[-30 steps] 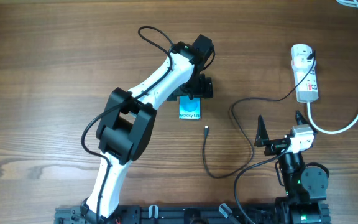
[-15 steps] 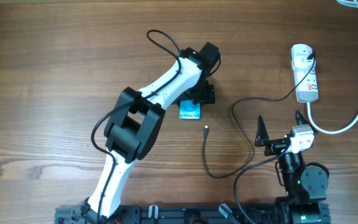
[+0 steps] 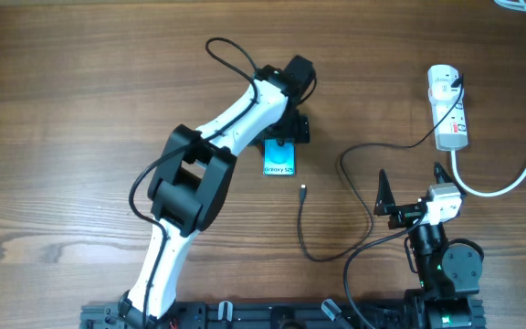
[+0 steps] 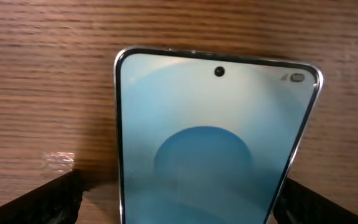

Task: Plug charger to phone and switch on socket
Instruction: 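Close the left gripper on the phone's top edge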

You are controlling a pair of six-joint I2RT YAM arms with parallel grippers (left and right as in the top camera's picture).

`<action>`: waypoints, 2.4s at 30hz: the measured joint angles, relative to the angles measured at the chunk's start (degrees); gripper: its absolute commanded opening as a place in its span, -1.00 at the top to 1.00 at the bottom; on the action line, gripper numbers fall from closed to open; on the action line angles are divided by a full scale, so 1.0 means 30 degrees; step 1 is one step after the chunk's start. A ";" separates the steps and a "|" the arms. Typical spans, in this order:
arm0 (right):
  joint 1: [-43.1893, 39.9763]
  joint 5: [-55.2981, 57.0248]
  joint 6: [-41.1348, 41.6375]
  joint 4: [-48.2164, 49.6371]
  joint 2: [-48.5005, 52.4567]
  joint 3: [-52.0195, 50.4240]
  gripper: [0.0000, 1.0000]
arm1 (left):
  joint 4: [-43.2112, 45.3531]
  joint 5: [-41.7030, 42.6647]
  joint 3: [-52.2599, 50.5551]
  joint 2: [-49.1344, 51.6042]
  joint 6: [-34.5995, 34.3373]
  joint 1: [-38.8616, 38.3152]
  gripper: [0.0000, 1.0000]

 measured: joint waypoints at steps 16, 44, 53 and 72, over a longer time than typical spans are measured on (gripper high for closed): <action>0.0000 -0.0007 0.0000 0.0000 0.0000 0.0007 -1.00 | -0.0627 0.0641 0.0007 0.0000 0.0000 -0.0044 -1.00; 0.0000 -0.0007 0.0000 0.0000 0.0000 0.0007 -1.00 | -0.0561 0.0831 0.0015 0.0000 0.0000 -0.0138 -1.00; 0.0000 -0.0007 0.0000 0.0000 0.0000 0.0000 -1.00 | -0.0430 0.0568 0.0015 0.0000 0.0000 -0.0219 -1.00; 0.0000 0.0000 0.0000 0.0000 0.0000 0.0000 -0.99 | -0.0423 0.0561 0.0015 0.0000 0.0000 -0.0219 -0.57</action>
